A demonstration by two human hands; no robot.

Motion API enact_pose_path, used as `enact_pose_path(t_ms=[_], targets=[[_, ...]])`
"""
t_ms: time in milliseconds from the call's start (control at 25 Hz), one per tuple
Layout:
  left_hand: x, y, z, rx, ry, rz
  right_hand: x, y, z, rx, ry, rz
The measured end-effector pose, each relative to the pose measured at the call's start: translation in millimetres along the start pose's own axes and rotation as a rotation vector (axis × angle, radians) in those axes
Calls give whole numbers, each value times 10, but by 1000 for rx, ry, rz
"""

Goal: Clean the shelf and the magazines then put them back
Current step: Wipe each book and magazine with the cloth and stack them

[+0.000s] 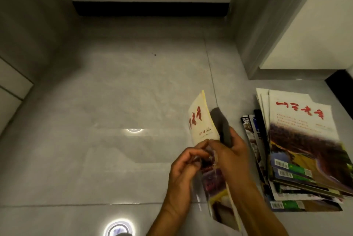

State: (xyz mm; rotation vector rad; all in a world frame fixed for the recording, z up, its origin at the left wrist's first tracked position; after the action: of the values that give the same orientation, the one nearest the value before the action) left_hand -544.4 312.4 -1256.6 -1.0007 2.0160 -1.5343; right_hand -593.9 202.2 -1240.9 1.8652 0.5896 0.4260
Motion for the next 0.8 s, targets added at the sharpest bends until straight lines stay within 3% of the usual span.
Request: enact_pose_path(t_ms=[120, 240, 320, 400, 520, 560, 600, 680, 720, 800], targets=[[-322, -34, 216, -64, -112, -128, -252, 50, -22, 183, 175, 276], [-650, 96, 223, -226, 48, -401, -363, -36, -80, 311, 378, 384], [-746, 88, 124, -346, 107, -557, -471, -55, -26, 300, 349, 284], [-751, 51, 133, -314, 92, -347, -556, -70, 70, 229, 218, 68], [-715, -86, 215, -128, -92, 163, -696, 73, 126, -101, -260, -170], [-669, -148, 203, -63, -103, 278, -648, 225, 41, -292, -373, -234], [-600, -199, 192, -3, -73, 359, -520, 396, -56, -524, -378, -308], [-468, -314, 143, 97, 8, 413, -53, 667, -293, -996, -163, -519], [-433, -350, 127, 106, 36, 389, 181, 736, -387, -1145, -18, -606], [-458, -391, 125, 57, -1, 261, 407, 788, -391, -1230, 213, -690]])
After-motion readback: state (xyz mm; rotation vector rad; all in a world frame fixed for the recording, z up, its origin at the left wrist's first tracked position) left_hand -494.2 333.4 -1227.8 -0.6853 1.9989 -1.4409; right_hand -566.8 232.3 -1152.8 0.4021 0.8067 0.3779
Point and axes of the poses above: each hand's wrist, its own z-axis towards the middle knuckle, its own x-axis out of the palm, y = z × x, the point moved 5 cm from there along z, towards the middle knuckle, and after that the axes turned 1 degree about z, right-handed, at the moved point
